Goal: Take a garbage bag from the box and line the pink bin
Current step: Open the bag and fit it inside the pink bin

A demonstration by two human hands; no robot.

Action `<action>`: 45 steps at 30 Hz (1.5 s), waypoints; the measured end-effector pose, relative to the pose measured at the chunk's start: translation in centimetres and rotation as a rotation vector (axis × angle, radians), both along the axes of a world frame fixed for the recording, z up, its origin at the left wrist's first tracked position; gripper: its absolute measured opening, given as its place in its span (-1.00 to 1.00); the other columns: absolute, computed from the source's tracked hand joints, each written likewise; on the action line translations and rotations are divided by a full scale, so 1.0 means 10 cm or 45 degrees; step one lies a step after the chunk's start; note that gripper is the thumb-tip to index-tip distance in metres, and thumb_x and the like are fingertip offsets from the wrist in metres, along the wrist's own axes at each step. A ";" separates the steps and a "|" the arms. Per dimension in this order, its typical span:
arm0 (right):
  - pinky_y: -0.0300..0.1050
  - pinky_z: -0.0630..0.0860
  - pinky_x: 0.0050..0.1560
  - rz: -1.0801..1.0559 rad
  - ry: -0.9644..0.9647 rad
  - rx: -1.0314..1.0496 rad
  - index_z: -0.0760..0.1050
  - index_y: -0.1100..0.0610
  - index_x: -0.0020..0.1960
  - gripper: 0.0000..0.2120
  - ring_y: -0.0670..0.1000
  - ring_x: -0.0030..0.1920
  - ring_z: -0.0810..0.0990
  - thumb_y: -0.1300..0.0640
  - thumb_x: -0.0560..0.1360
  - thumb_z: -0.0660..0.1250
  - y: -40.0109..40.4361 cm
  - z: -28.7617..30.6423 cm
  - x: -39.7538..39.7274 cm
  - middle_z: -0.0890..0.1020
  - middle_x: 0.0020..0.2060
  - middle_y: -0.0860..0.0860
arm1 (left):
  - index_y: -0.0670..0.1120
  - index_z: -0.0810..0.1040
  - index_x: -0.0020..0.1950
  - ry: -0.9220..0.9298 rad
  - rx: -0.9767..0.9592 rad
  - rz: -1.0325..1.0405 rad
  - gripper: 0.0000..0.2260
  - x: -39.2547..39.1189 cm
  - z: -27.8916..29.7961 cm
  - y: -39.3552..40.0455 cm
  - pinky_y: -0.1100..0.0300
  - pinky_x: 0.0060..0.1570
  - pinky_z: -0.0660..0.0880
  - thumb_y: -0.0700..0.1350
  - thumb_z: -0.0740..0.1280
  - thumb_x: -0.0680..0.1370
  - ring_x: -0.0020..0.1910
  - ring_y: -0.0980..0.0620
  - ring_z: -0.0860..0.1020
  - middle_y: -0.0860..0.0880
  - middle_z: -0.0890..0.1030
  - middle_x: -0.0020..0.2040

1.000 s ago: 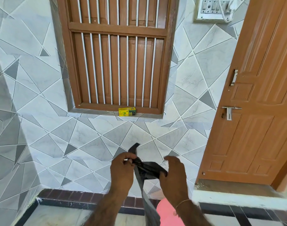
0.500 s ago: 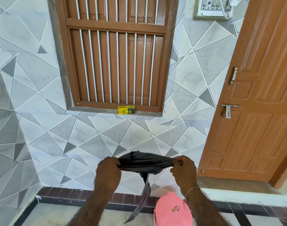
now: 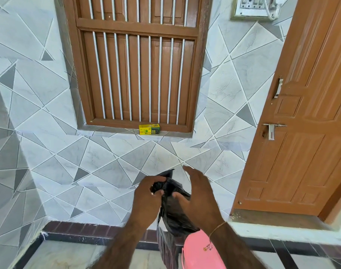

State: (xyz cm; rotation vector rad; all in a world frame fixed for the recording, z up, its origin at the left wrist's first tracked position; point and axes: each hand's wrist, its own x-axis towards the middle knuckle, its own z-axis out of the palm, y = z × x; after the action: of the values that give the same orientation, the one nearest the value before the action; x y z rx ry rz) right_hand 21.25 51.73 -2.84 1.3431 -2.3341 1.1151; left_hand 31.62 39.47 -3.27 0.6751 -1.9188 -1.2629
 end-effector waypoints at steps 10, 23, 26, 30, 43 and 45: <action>-0.29 0.37 -0.36 -0.287 -0.575 -0.243 0.33 0.10 0.03 -0.59 0.09 -0.27 0.48 0.52 0.35 0.09 0.02 0.10 -0.30 0.50 -0.27 0.06 | -0.04 0.49 0.05 -0.868 -0.712 0.090 -0.91 0.25 -0.05 -0.29 0.01 0.04 0.58 -0.12 0.25 0.56 -0.01 -0.03 0.58 -0.02 0.52 0.04; -0.01 0.43 0.08 -0.386 0.124 0.217 0.46 0.04 0.17 -0.51 0.14 0.16 0.52 0.21 0.24 0.30 0.27 -0.14 -0.20 0.57 0.13 0.03 | 0.00 0.59 -0.04 -0.270 -0.080 0.146 -0.88 0.11 0.09 -0.07 0.31 -0.04 0.42 -0.18 0.31 0.49 -0.12 0.11 0.56 0.07 0.62 -0.08; -0.19 0.20 0.33 0.069 0.219 0.017 0.37 -0.06 0.32 -0.46 -0.09 0.36 0.34 0.02 0.34 0.33 0.12 0.03 0.00 0.45 0.29 -0.11 | 0.05 0.60 -0.04 -0.197 -0.133 -0.011 -0.75 0.06 0.20 -0.01 0.53 -0.13 0.38 -0.29 0.37 0.42 -0.12 0.26 0.56 0.13 0.63 -0.07; -0.22 0.42 0.14 0.284 -0.340 0.276 0.39 -0.11 0.27 -0.58 -0.07 0.09 0.55 0.09 0.43 0.35 -0.11 0.01 0.00 0.61 0.07 -0.09 | 0.01 0.62 0.08 -0.165 -0.225 -0.168 -0.67 0.05 0.29 0.01 0.56 -0.11 0.42 -0.35 0.36 0.44 -0.09 0.31 0.56 0.14 0.63 -0.04; -0.23 0.35 -0.45 -0.283 -0.656 0.058 0.31 0.06 -0.06 -0.69 0.05 -0.34 0.44 0.43 0.38 0.17 0.32 -0.35 -0.44 0.53 -0.28 0.08 | -0.13 0.61 0.07 -0.891 -0.152 0.349 -0.76 0.41 -0.46 -0.67 0.06 0.03 0.54 -0.23 0.28 0.44 -0.02 -0.19 0.62 -0.14 0.67 0.00; -0.16 0.40 -0.33 -0.302 -0.634 0.115 0.29 0.08 -0.08 -0.74 0.06 -0.29 0.46 0.36 0.37 0.26 0.39 -0.43 -0.41 0.54 -0.27 0.05 | -0.09 0.60 0.02 -0.670 0.234 0.351 -0.74 0.28 -0.67 -0.82 0.08 0.00 0.54 -0.20 0.32 0.35 -0.10 -0.18 0.60 -0.19 0.67 0.00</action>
State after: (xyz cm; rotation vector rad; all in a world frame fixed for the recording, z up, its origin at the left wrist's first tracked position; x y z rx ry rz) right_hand 17.13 55.60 -7.11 0.8465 -2.8254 1.4055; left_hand 34.44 31.30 -9.93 1.4313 -2.0291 -1.1694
